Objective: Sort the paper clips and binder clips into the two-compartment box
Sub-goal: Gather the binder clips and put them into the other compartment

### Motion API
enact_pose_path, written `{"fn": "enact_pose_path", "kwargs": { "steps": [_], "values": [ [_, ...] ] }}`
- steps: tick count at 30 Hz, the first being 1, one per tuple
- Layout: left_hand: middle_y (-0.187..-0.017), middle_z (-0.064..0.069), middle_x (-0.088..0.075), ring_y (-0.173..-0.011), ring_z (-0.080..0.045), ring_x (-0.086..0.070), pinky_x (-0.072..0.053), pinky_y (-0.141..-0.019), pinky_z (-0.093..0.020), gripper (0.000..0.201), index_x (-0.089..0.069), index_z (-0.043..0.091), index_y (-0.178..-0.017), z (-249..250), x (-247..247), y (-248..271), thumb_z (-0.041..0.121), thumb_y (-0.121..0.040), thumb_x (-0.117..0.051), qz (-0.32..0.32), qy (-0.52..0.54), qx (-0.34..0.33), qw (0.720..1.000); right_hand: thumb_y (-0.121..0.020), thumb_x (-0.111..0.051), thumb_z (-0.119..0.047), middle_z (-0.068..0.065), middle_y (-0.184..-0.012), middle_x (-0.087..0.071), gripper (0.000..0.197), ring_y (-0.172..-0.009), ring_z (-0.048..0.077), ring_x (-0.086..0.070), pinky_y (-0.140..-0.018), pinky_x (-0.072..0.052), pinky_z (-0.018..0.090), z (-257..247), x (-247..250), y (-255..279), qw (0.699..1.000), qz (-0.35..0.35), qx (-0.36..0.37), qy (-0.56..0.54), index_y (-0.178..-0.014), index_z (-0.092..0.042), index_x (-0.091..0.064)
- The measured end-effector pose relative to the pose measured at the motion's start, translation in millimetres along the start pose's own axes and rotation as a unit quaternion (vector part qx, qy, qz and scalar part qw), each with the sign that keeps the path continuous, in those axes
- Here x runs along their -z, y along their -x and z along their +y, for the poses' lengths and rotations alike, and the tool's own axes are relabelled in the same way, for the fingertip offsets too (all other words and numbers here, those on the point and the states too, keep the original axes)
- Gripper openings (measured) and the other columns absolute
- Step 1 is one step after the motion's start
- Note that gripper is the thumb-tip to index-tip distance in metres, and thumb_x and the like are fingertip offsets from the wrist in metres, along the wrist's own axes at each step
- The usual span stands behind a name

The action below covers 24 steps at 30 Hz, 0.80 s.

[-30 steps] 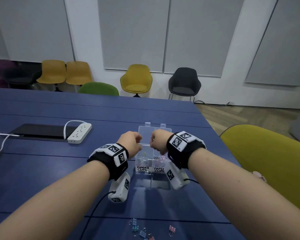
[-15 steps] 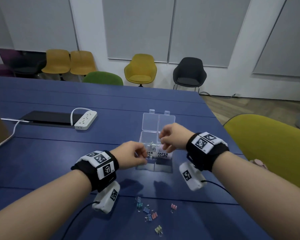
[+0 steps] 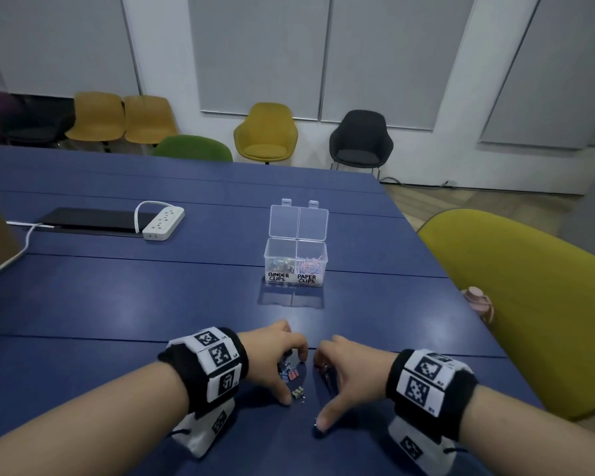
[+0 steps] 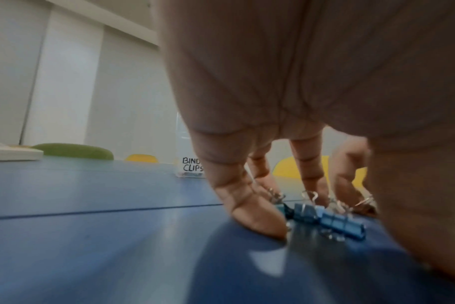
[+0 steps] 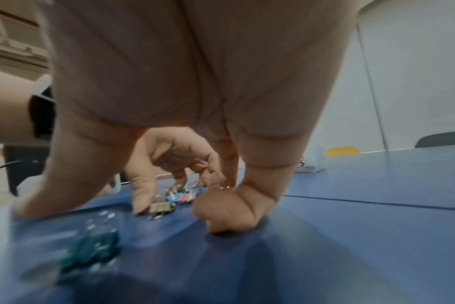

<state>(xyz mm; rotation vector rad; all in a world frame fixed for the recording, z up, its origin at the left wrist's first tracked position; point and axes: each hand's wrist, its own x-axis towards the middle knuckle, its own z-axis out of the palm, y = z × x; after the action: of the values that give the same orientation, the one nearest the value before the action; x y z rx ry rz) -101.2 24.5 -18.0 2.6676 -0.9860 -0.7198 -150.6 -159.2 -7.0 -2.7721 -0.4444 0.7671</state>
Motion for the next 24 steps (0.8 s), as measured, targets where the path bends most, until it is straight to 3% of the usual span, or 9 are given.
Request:
{"fn": "enact_pose_path", "kwargs": {
  "steps": [4,8,15,18,20,21,24],
  "values": [
    [-0.103,0.006,-0.035,-0.090,-0.016,-0.048,-0.048,-0.087,-0.031,0.037,-0.058,0.021,-0.107,-1.1,-5.5,5.5,0.027,-0.075,-0.075,0.030,-0.008,-0.011,0.999,-0.057,-0.084,-0.049,0.003,-0.116,-0.041,0.080,-0.104,0.025,-0.052,-0.091,-0.049,0.044,-15.6,-15.7,2.4,0.999,0.005,-0.011,0.037,-0.116,-0.016,-0.040],
    [-0.100,0.004,-0.040,-0.085,-0.015,-0.047,-0.044,-0.084,-0.026,0.022,-0.062,0.017,-0.100,-11.3,-9.8,12.3,0.024,-0.081,-0.068,0.071,-0.013,0.002,0.997,-0.067,-0.081,-0.037,0.008,-0.124,-0.044,0.070,-0.110,0.029,-0.051,-0.092,-0.048,0.042,-26.7,-21.4,-0.2,0.998,0.035,-0.031,0.041,-0.120,-0.011,-0.043],
    [-0.099,0.003,-0.042,-0.085,-0.017,-0.048,-0.042,-0.082,-0.026,0.022,-0.060,0.019,-0.104,-22.6,-12.3,14.1,0.028,-0.085,-0.064,0.109,-0.006,0.065,0.992,-0.078,-0.073,-0.022,0.014,-0.126,-0.045,0.058,-0.112,0.033,-0.053,-0.085,-0.046,0.036,-50.3,-18.1,-10.4,0.998,0.052,-0.016,0.037,-0.127,-0.011,-0.044],
    [-0.099,0.001,-0.044,-0.084,-0.019,-0.049,-0.044,-0.082,-0.030,0.014,-0.060,0.019,-0.097,-27.5,-13.5,14.7,0.022,-0.083,-0.062,0.113,-0.006,0.090,0.989,-0.083,-0.066,-0.017,0.015,-0.111,-0.045,0.046,-0.097,0.033,-0.054,-0.074,-0.039,0.031,-60.5,-18.3,-16.8,0.997,0.064,0.009,0.032,-0.125,-0.013,-0.047],
    [-0.097,0.000,-0.045,-0.083,-0.022,-0.050,-0.044,-0.079,-0.031,0.011,-0.052,0.026,-0.082,-30.5,-14.2,15.9,0.020,-0.082,-0.061,0.119,-0.003,0.100,0.988,-0.087,-0.060,-0.017,0.010,-0.097,-0.042,0.040,-0.092,0.032,-0.051,-0.072,-0.034,0.028,-63.4,-18.7,-20.3,0.996,0.069,0.013,0.046,-0.125,-0.009,-0.048],
    [-0.096,0.000,-0.045,-0.082,-0.022,-0.050,-0.043,-0.077,-0.031,0.020,-0.045,0.029,-0.075,-32.0,-15.1,15.8,0.019,-0.082,-0.060,0.121,-0.003,0.104,0.987,-0.088,-0.059,-0.018,0.011,-0.097,-0.045,0.039,-0.097,0.034,-0.052,-0.071,-0.033,0.028,-63.9,-18.3,-22.3,0.996,0.071,0.009,0.052,-0.124,-0.007,-0.047],
    [-0.091,0.003,-0.044,-0.079,-0.019,-0.047,-0.039,-0.072,-0.027,0.032,-0.035,0.031,-0.066,-33.6,-14.7,16.2,0.015,-0.082,-0.058,0.131,-0.011,0.099,0.986,-0.083,-0.067,-0.021,0.018,-0.121,-0.051,0.050,-0.105,0.036,-0.057,-0.070,-0.039,0.033,-63.7,-16.9,-30.0,0.996,0.086,-0.009,0.036,-0.123,-0.006,-0.040]
  ]
}}
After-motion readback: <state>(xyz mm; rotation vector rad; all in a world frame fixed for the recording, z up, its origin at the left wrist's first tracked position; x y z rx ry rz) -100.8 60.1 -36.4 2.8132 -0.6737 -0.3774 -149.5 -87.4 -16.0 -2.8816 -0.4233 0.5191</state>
